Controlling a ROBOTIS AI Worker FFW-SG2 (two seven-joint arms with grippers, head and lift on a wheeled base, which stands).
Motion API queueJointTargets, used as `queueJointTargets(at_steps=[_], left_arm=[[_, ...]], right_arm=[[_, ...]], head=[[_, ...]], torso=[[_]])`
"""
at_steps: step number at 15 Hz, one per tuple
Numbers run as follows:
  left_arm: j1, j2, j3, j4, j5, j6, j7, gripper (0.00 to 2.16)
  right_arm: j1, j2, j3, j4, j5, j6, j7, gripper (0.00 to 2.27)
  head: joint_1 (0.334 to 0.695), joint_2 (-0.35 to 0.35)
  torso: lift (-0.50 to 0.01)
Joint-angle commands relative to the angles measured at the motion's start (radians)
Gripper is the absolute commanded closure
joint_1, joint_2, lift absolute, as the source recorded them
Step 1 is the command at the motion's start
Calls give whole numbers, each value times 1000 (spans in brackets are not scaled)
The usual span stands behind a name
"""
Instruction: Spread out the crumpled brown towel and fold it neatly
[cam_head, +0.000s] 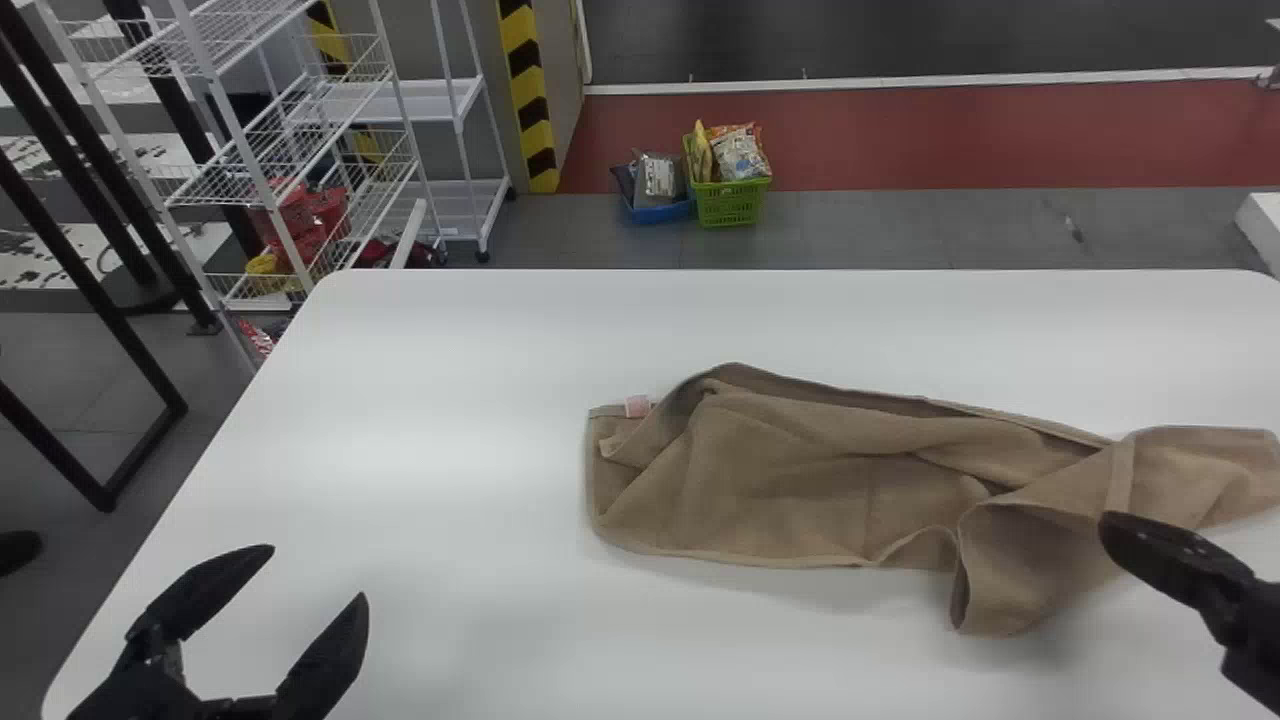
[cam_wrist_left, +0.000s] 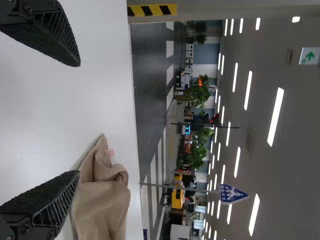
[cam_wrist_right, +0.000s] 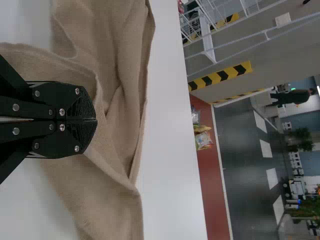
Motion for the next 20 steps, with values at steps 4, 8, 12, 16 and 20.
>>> queueJointTargets(at_steps=[4, 8, 12, 16, 20], left_arm=[[-9, -4, -4, 10, -9, 3, 0, 29], [-14, -4, -5, 19, -12, 3, 1, 29], [-19, -4, -5, 21, -15, 3, -2, 29], [-19, -4, -8, 21, -15, 3, -2, 29], [-16, -4, -7, 18, -12, 3, -3, 29]], right_arm=[[73, -1, -240, -118, -52, 198, 113, 1389], [87, 4, -464, -151, -149, 348, 165, 1389], [90, 16, -602, -138, -115, 431, 218, 1389], [28, 15, -661, -63, -38, 419, 237, 1372], [-1, 18, -665, -46, -48, 437, 234, -2]], head=[[695, 23], [695, -69], [695, -164], [695, -279], [695, -322]], torso=[[-128], [-128], [-128], [-128], [-128]])
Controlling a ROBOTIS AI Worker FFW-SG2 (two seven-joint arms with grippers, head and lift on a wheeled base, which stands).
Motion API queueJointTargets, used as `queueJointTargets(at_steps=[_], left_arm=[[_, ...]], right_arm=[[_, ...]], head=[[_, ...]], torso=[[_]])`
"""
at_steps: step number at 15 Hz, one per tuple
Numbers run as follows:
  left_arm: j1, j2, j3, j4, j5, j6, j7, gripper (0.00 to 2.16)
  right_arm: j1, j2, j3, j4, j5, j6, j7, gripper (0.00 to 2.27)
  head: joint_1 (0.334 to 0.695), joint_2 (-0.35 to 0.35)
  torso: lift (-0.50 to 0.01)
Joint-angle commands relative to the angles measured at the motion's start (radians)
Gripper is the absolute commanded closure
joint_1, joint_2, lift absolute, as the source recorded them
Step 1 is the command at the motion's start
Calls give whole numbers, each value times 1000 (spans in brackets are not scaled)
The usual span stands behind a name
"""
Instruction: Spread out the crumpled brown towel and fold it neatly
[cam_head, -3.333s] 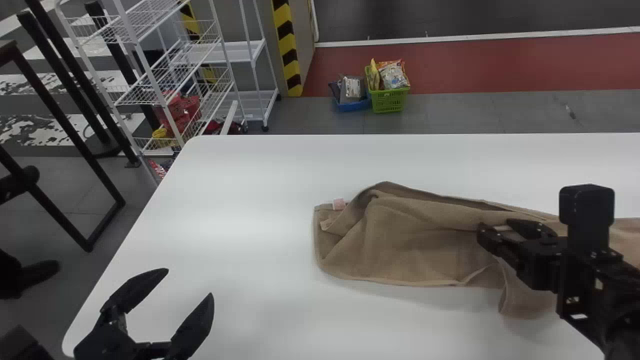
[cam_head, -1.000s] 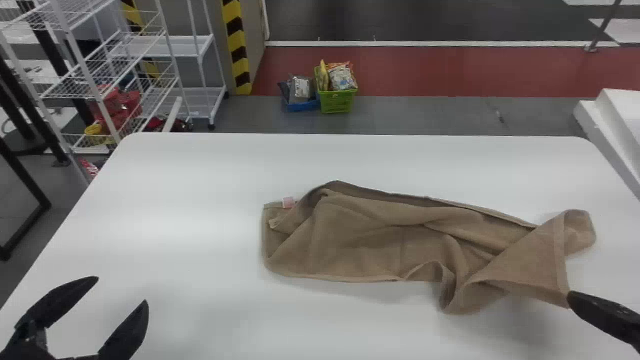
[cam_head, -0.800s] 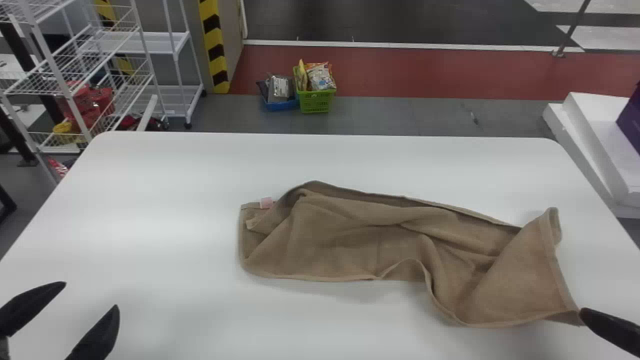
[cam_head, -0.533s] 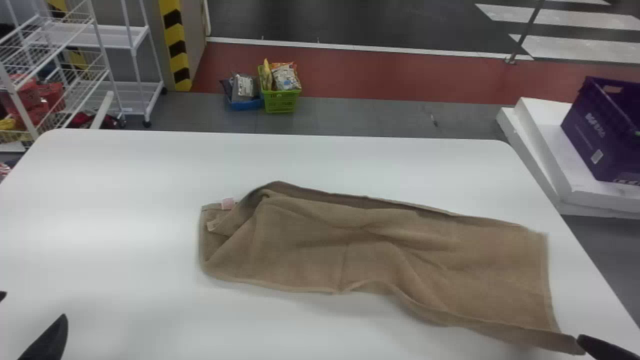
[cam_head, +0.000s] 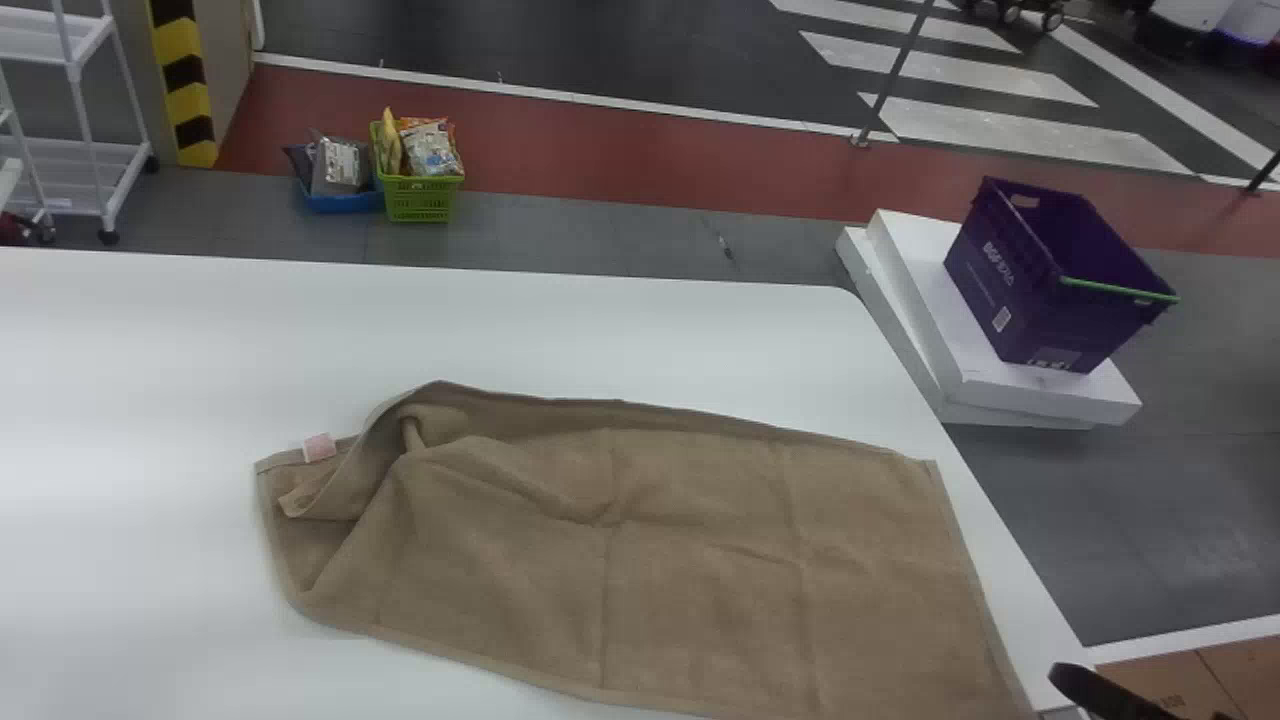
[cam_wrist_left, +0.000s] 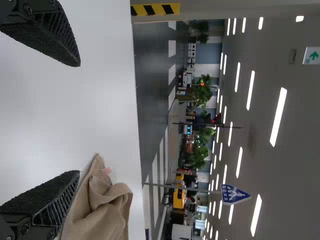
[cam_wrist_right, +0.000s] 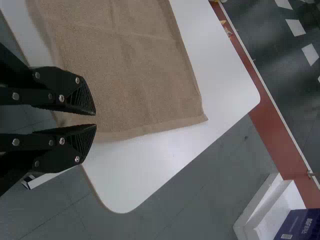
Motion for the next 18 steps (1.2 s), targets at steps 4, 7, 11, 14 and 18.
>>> queueJointTargets(at_steps=[4, 7, 11, 14, 18], left_arm=[[7, -4, -5, -17, 1, 3, -1, 29], [14, -4, -6, -27, 1, 6, -4, 29], [16, -4, -54, -72, -11, 31, 11, 29], [4, -4, -112, -89, -54, 49, 21, 26], [11, -4, -112, -110, -64, 52, 21, 29]], right_arm=[[-77, 14, -23, -6, -148, 104, -16, 33], [-98, 14, 35, 0, -158, 15, -53, 33], [-92, 14, 239, 50, -28, -279, -144, 39], [-71, 14, 409, 116, 84, -623, -219, 53], [-137, 14, 466, 106, 260, -380, -217, 60]], head=[[695, -302], [695, -247], [695, -228], [695, -241], [695, -234]], torso=[[-128], [-128], [-128], [-128], [-128]])
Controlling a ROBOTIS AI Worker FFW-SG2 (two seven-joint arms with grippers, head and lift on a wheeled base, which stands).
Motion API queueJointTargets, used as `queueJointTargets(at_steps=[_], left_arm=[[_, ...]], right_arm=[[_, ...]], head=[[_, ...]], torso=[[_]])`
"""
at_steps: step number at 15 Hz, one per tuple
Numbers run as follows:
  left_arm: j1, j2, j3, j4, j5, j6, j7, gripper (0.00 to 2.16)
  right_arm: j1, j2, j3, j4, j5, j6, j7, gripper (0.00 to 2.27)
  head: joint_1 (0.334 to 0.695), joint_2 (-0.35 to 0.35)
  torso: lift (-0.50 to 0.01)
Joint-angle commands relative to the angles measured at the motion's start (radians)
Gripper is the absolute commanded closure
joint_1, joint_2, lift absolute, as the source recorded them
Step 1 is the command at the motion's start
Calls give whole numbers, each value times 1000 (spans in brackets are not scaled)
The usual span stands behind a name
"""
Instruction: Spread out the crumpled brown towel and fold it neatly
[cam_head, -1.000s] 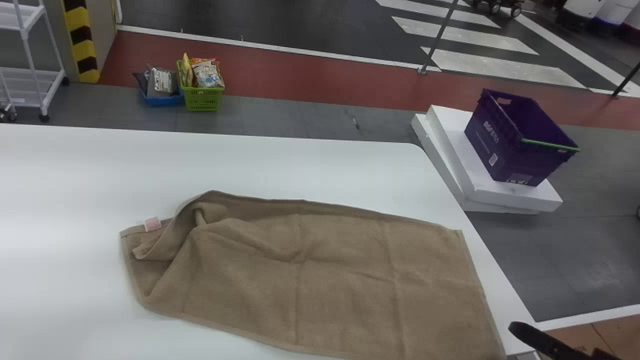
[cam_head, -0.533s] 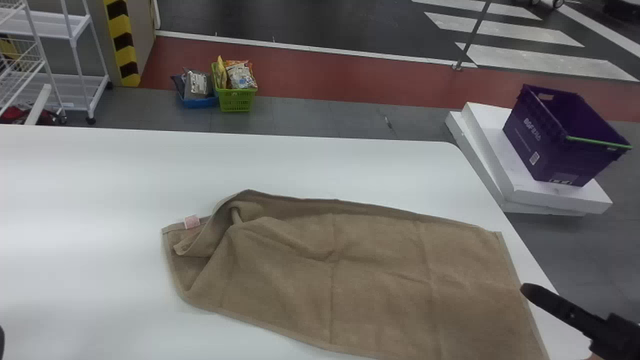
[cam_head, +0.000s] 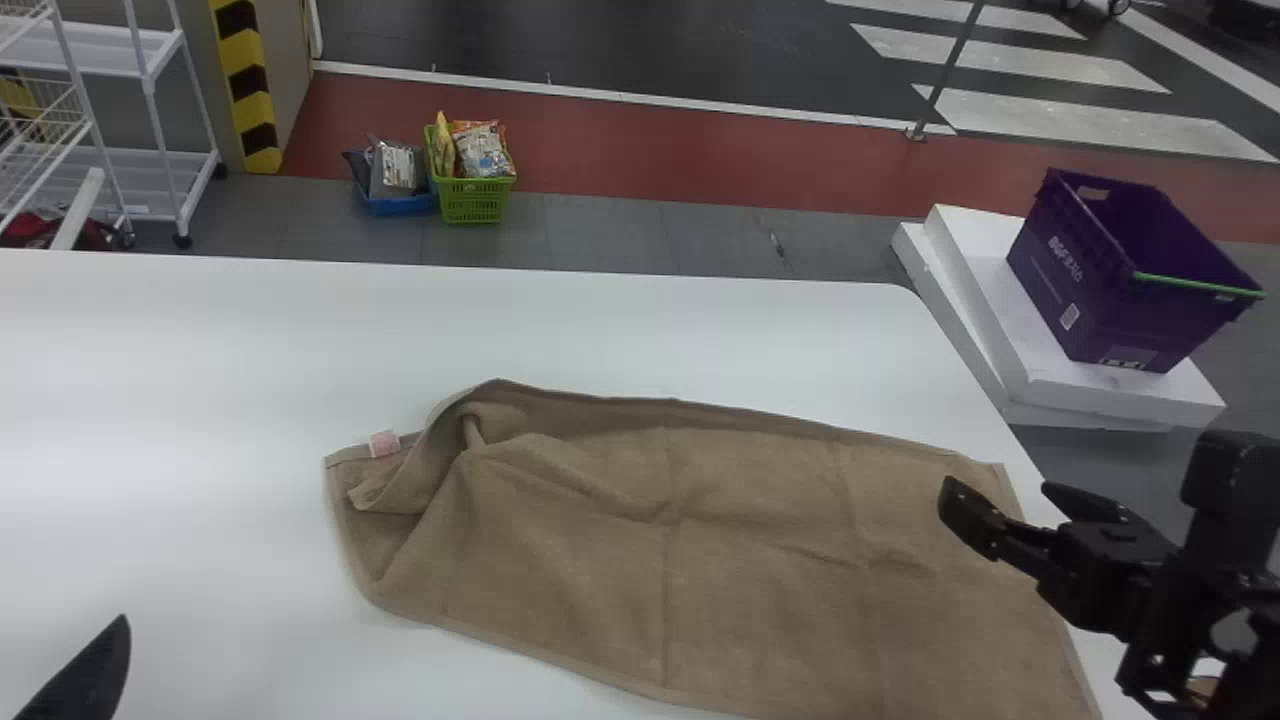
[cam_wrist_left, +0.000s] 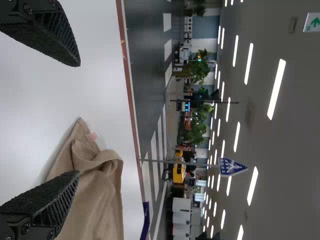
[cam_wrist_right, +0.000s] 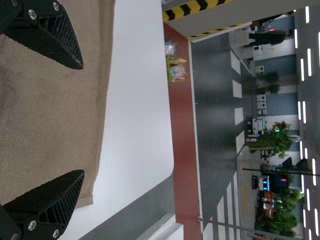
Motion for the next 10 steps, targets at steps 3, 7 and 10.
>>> queueJointTargets(at_steps=[3, 7, 10], left_arm=[[-13, -4, 3, 1, -2, 18, -3, 29], [-111, -4, -46, 12, -59, 123, 28, 29], [-179, -4, -110, 10, -108, 258, 40, 56]], right_arm=[[-81, 1, 14, 7, 64, 171, 7, 60], [-87, 1, 46, 101, 50, 57, 10, 60], [-93, 1, 57, 129, 56, 36, 4, 60]], head=[[695, -236], [695, -225], [695, -223]], torso=[[-128], [-128], [-128]])
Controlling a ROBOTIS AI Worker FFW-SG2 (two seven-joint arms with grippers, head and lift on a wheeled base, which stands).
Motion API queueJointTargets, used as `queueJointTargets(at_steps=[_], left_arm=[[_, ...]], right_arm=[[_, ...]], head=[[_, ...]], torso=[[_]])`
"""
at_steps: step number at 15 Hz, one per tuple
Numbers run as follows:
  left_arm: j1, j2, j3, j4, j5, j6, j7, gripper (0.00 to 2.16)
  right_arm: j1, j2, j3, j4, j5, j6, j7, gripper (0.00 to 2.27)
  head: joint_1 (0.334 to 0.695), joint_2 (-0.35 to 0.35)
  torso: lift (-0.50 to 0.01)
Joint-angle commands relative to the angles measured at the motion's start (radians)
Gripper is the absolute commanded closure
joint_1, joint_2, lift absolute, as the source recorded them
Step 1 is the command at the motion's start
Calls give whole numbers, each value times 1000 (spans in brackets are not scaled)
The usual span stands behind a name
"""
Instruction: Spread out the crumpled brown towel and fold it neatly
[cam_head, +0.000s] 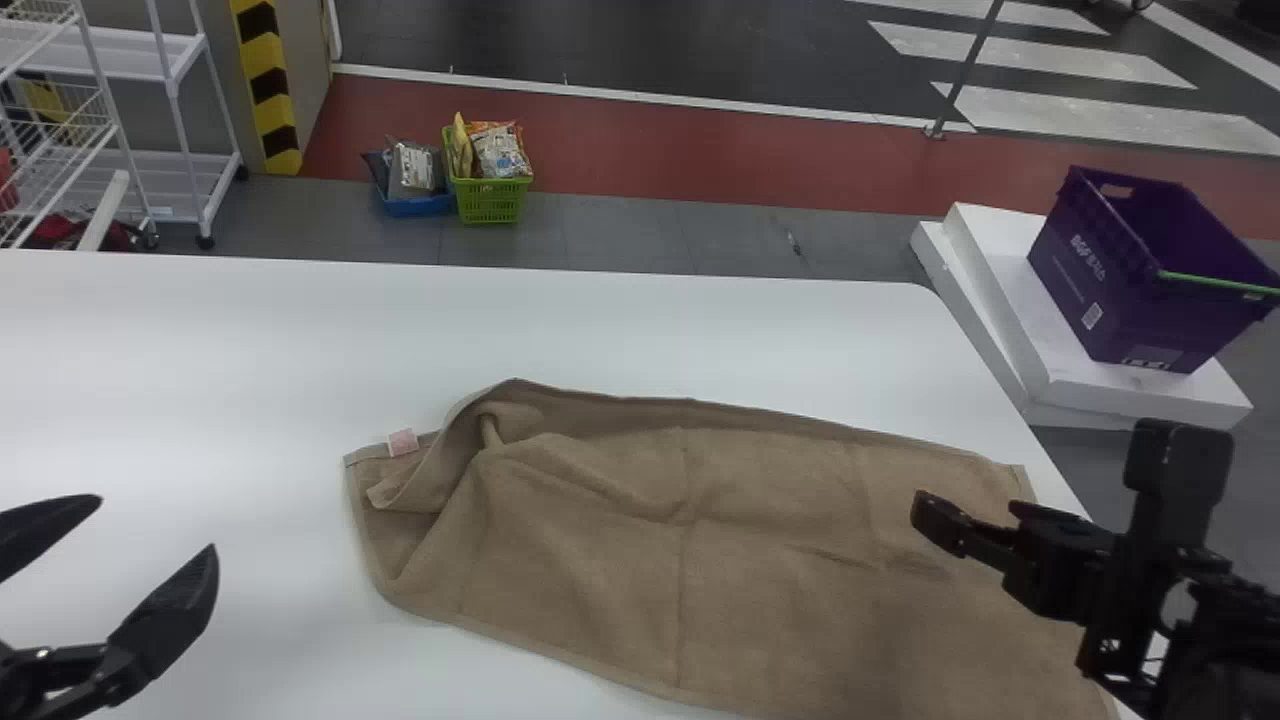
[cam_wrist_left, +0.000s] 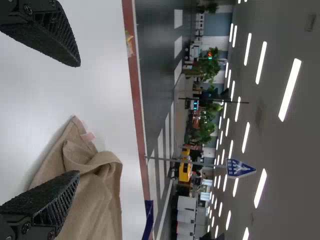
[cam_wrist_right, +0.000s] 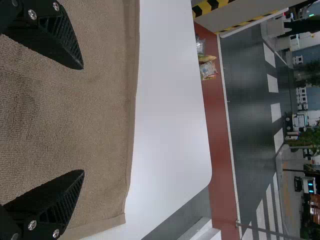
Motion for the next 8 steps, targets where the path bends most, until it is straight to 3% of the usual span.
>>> queueJointTargets(at_steps=[1, 8], left_arm=[[-42, -4, -60, 2, -53, 47, 24, 70], [-106, -4, -238, 75, -111, 90, 110, 140]], right_arm=[[-3, 1, 6, 15, 1, -13, 0, 60], [-3, 1, 0, 26, 8, -13, -3, 63]], head=[[695, -229], [695, -313]], torso=[[-128], [-128]])
